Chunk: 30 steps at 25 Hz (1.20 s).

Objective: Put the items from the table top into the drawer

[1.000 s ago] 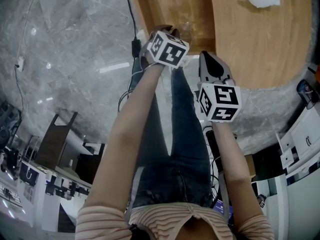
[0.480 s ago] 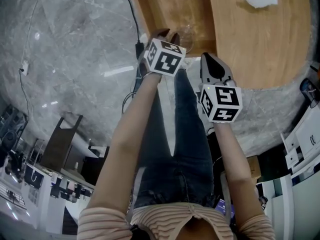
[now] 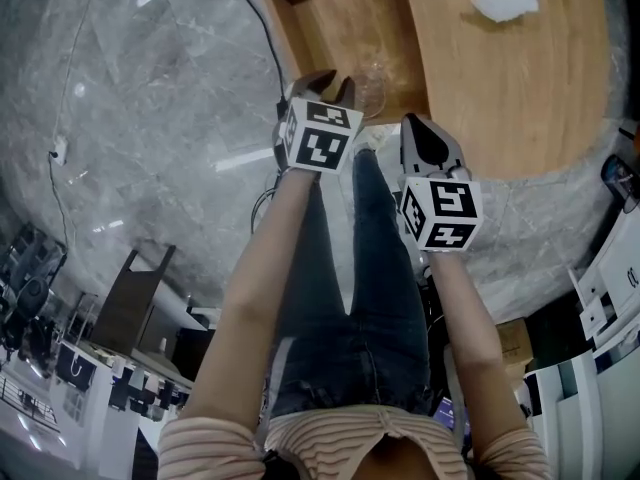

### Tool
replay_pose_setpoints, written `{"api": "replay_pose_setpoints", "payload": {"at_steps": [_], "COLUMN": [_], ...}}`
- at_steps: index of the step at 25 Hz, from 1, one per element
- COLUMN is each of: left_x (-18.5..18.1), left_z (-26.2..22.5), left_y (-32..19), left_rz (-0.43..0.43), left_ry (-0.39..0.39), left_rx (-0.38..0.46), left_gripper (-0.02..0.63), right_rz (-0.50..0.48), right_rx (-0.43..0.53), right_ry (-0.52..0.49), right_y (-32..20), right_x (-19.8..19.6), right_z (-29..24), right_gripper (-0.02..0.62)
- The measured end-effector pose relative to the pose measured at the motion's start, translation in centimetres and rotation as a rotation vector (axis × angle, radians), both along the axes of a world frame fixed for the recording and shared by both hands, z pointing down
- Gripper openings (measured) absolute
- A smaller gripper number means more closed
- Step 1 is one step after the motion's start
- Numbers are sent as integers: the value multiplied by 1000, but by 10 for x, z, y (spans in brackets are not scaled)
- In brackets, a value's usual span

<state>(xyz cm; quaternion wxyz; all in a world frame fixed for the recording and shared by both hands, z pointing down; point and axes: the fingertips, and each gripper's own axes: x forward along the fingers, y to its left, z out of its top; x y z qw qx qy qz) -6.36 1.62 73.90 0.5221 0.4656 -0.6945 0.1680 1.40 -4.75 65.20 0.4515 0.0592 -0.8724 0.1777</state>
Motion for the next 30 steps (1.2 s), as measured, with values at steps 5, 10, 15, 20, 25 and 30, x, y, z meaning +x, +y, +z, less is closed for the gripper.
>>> {"api": "replay_pose_setpoints", "payload": {"at_steps": [5,10,15,20,25,30], "left_x": [-10,-20,-26,-32,-35,-32], "left_z": [-21,-49,-85,-124,-157,-193], "left_y": [-1,-4,-10,-16,-17,-22], "left_rz": [-6,19,46,58,54,77], "left_ry": [-21,-38,-55,-69,-82,-85], "left_rx": [40,80,119,172,220,273], "left_gripper": [81,76,54,40,25,15], "right_rz": [28,60,78,106,157,197], "right_rx": [6,23,32,34,41,61], "right_ry": [-25,-68,-102,-132,-172,-219], "right_y": [0,-2,-1,-1,-5,-11], "right_x": [-7,-17,-20,-20,-22,-22], "right_z": [-14,-37,-64,-93,-124,-159], "right_gripper": [9,9,9,9,9,9]}}
